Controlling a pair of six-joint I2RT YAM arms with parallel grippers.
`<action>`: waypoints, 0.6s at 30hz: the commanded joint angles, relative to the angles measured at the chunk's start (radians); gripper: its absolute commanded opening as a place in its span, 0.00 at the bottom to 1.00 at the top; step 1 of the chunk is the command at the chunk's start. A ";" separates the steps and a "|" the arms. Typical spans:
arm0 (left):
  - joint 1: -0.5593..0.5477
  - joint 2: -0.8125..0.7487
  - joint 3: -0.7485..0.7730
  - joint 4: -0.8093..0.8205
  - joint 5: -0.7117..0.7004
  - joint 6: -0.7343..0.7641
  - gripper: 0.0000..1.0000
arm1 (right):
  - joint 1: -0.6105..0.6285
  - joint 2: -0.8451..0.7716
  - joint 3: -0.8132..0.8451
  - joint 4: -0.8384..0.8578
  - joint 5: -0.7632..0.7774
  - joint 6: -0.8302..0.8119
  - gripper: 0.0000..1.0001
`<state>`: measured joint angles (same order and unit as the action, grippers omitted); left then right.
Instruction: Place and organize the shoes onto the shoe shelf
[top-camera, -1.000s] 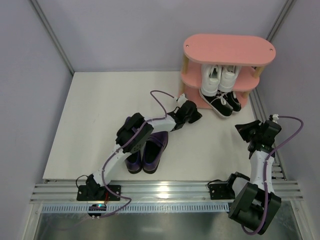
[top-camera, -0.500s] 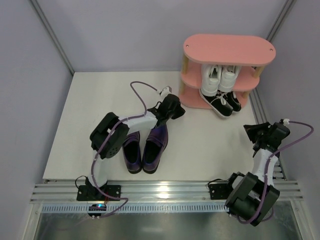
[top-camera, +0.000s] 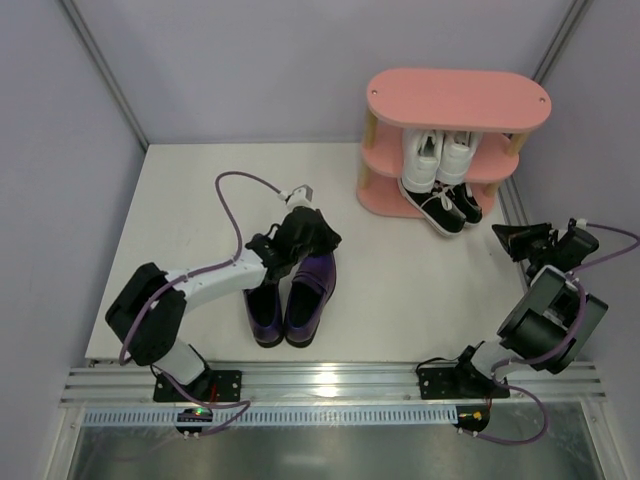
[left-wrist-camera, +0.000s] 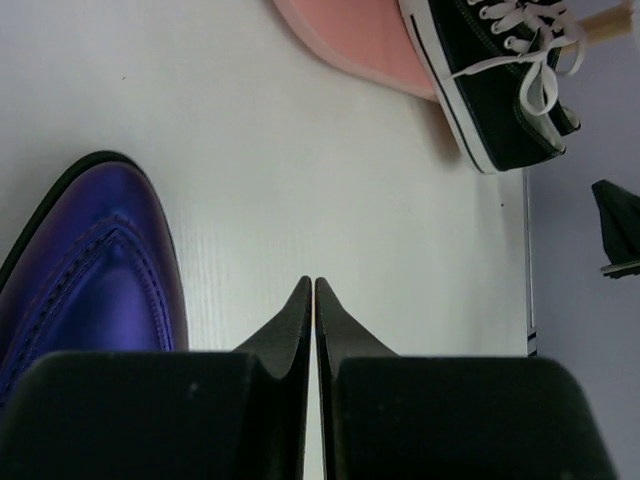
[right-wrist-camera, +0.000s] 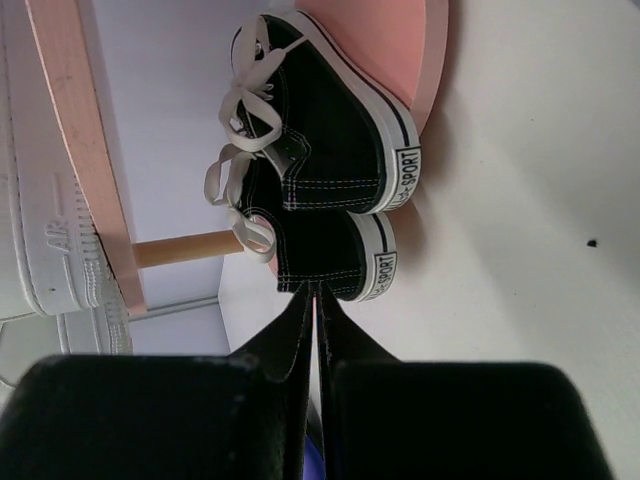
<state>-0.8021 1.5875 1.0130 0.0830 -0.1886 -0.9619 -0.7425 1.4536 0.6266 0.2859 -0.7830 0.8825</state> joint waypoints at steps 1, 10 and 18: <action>0.004 -0.087 -0.072 0.011 0.009 0.029 0.00 | 0.017 0.013 0.050 0.119 -0.052 0.026 0.04; 0.003 -0.277 -0.208 -0.058 0.055 0.054 0.00 | 0.049 0.114 0.160 0.121 0.166 0.044 0.04; 0.003 -0.530 -0.287 -0.216 -0.020 0.081 0.00 | 0.081 0.261 0.232 0.104 0.257 0.030 0.04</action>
<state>-0.8021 1.1259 0.7410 -0.0635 -0.1684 -0.9104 -0.6773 1.6569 0.8101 0.3710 -0.5724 0.9157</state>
